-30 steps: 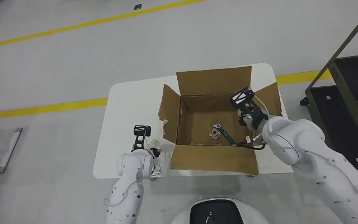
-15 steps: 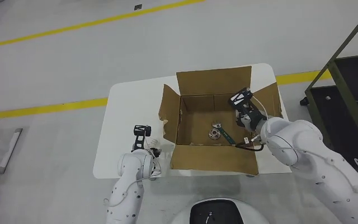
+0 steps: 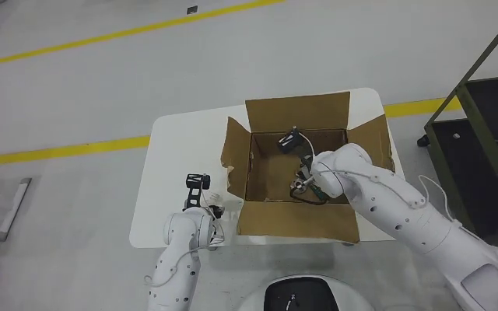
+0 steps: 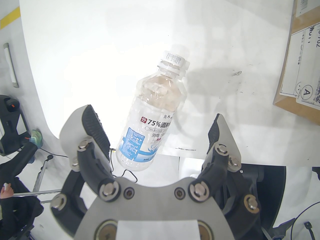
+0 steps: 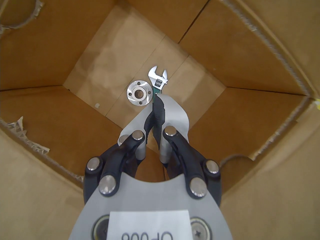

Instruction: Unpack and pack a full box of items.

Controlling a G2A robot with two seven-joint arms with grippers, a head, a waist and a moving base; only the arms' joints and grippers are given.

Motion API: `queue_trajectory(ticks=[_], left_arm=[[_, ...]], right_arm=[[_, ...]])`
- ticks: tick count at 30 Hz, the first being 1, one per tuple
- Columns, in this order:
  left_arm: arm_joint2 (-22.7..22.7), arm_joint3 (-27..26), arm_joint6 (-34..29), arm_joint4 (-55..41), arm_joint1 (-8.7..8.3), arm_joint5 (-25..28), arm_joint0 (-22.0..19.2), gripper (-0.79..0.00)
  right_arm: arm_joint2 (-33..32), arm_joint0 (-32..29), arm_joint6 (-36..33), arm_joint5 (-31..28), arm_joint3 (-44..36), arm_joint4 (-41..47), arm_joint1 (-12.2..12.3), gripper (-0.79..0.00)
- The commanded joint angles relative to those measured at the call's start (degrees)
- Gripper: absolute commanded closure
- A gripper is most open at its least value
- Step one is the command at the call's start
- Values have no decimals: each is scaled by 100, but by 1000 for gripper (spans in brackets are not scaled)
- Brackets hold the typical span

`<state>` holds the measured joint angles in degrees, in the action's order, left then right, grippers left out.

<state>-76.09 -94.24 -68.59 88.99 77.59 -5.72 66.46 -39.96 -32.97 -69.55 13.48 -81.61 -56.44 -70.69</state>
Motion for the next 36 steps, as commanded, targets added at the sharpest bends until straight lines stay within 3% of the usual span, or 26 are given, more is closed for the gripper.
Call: queue_trajectory(ticks=[1,14,18,24,26,29,36], left_arm=[[0,0,0,0,0,0,0,-785],[0,0,0,0,0,0,0,-785],[0,0,0,0,0,0,0,-785],[0,0,0,0,0,0,0,-785],[0,0,0,0,0,0,0,-785],[0,0,0,0,0,0,0,-785],[0,0,0,0,0,0,0,-785]], right_arm=[[87,64,94,-4,260,24,-56,0],[87,64,94,-4,260,24,-56,0],[97,-23,231,-347,238,-16,-61,0],[543,117,274,-606,731,93,-320,0],[739,264,266,-606,961,25,-449,-237],[911,453,240,-564,1284,16,-620,-222],[971,603,357,-589,1916,201,-859,-320]])
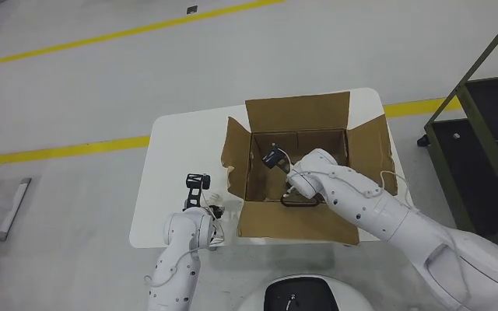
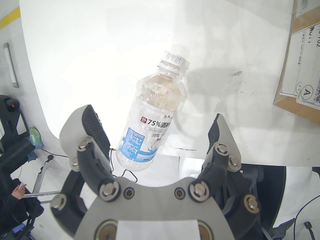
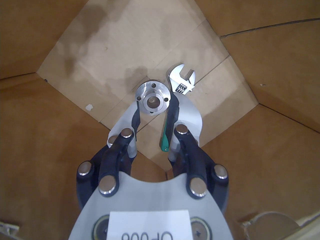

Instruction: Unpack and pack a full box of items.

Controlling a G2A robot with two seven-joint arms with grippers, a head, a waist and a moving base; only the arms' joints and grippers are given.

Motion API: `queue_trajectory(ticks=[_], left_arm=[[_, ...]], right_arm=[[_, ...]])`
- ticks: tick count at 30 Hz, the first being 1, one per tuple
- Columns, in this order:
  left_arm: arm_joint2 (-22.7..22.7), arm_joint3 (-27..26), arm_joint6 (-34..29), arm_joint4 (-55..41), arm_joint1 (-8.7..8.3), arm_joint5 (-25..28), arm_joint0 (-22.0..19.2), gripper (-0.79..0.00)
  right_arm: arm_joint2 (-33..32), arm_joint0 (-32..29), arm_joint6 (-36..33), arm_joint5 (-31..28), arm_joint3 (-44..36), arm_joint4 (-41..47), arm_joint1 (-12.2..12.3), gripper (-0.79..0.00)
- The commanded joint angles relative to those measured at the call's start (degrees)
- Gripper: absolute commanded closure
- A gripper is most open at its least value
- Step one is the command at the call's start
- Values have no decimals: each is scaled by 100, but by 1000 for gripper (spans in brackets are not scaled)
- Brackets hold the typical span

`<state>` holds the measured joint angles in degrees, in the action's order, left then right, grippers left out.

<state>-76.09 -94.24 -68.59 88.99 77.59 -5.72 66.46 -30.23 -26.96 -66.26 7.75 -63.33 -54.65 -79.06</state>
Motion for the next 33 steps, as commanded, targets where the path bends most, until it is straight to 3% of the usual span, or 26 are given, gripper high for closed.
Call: queue_trajectory(ticks=[1,6,13,33], left_arm=[[0,0,0,0,0,0,0,-785],[0,0,0,0,0,0,0,-785],[0,0,0,0,0,0,0,-785],[0,0,0,0,0,0,0,-785]], right_arm=[[-5,0,46,-42,164,48,-44,-308],[-69,2,107,-74,464,108,-121,-326],[-91,-31,205,-146,750,139,-232,-409],[-83,58,295,-222,1432,87,-592,-296]])
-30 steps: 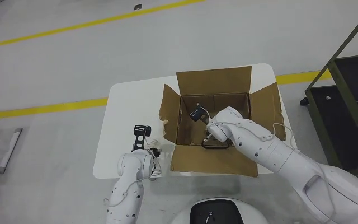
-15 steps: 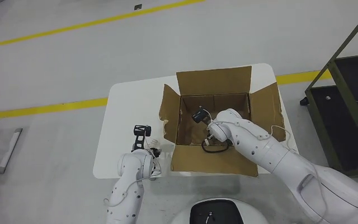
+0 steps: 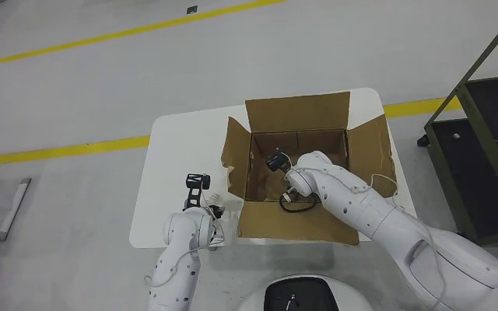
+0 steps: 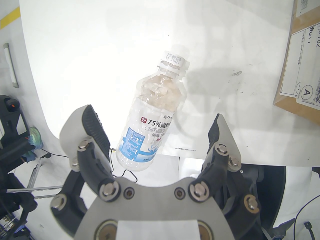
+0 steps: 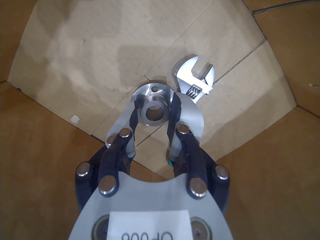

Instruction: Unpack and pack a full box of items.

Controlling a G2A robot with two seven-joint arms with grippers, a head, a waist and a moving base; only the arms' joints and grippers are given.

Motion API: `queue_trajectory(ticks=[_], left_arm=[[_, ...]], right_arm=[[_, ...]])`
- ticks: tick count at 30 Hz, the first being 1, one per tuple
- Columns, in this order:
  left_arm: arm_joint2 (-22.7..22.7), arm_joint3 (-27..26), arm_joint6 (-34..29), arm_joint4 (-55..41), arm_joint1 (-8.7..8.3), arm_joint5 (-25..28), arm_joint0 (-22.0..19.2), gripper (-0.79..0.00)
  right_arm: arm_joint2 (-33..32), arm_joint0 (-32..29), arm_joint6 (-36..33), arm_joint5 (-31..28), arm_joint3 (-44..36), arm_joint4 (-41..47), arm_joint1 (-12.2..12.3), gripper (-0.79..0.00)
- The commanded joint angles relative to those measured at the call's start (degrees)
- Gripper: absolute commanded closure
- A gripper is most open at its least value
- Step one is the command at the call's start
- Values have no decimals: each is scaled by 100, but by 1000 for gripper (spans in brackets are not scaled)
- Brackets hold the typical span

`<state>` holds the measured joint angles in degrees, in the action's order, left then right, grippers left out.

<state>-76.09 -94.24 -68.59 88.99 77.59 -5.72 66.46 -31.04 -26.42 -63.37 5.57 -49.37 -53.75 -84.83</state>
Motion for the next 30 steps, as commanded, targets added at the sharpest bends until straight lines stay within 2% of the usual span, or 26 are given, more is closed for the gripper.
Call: queue_trajectory(ticks=[1,2,3,5,10,15,20,26,30], left_arm=[[0,0,0,0,0,0,0,-785],[0,0,0,0,0,0,0,-785],[0,0,0,0,0,0,0,-785],[0,0,0,0,0,0,0,-785],[0,0,0,0,0,0,0,-785],[0,0,0,0,0,0,0,-785],[0,0,0,0,0,0,0,-785],[0,0,0,0,0,0,0,-785],[0,0,0,0,0,0,0,-785]], right_arm=[[-6,10,12,-11,63,-8,-30,-265],[-9,15,17,-18,89,-13,-45,-228],[-18,21,16,-11,120,-14,-58,-123],[-33,33,22,-13,164,-21,-84,-6],[-85,57,79,-35,197,-58,-135,0],[-382,-10,373,-91,-218,14,-68,0],[-995,-376,507,-104,-1408,-273,238,0],[-1906,-1444,18,50,-3438,-1135,700,0],[-1906,-1444,18,50,-3438,-1135,700,0]])
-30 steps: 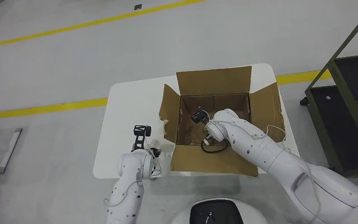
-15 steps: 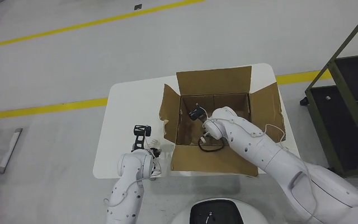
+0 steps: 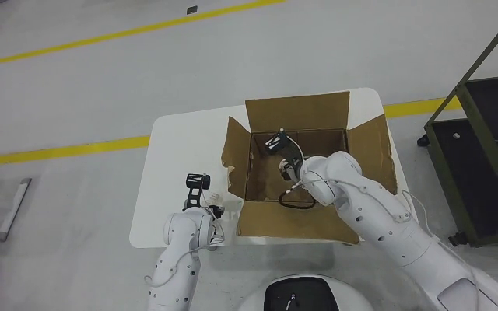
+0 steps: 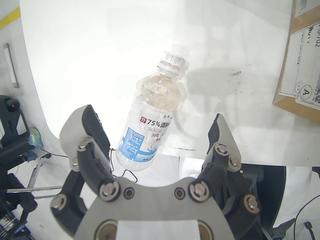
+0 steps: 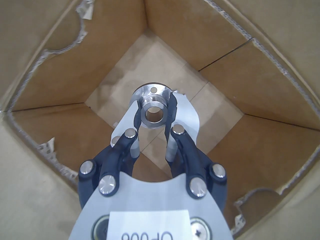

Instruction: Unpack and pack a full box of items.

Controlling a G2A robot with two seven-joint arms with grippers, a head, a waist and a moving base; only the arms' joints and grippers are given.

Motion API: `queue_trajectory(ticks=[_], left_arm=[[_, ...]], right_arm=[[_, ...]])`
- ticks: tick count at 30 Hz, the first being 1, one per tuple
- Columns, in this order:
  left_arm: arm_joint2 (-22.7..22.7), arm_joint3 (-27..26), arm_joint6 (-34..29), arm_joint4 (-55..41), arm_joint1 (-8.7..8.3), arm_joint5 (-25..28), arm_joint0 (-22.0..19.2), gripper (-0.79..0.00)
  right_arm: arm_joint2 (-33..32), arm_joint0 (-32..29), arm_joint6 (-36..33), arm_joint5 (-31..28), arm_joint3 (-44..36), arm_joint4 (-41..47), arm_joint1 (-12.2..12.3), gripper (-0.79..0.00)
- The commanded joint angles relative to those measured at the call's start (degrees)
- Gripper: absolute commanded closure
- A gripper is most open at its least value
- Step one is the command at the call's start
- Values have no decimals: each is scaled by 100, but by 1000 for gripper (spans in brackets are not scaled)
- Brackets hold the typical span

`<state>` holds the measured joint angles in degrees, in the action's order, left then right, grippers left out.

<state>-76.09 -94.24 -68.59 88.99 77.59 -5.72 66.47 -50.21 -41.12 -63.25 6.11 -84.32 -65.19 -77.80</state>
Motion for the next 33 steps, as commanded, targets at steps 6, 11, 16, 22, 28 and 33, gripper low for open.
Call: queue_trajectory(ticks=[6,11,16,22,28,33], left_arm=[[0,0,0,0,0,0,0,-785],[0,0,0,0,0,0,0,-785],[0,0,0,0,0,0,0,-785],[0,0,0,0,0,0,0,-785],[0,0,0,0,0,0,0,-785],[0,0,0,0,0,0,0,-785]], right_arm=[[11,26,6,-3,57,9,-4,0],[-33,-2,148,-26,2,22,0,0],[-581,-3,556,-31,-714,-204,82,0],[-1630,-305,474,-22,-1899,-545,260,0],[-2571,-931,130,68,-2850,-893,403,0],[-2820,-1334,-254,54,-3186,-1053,450,0]])
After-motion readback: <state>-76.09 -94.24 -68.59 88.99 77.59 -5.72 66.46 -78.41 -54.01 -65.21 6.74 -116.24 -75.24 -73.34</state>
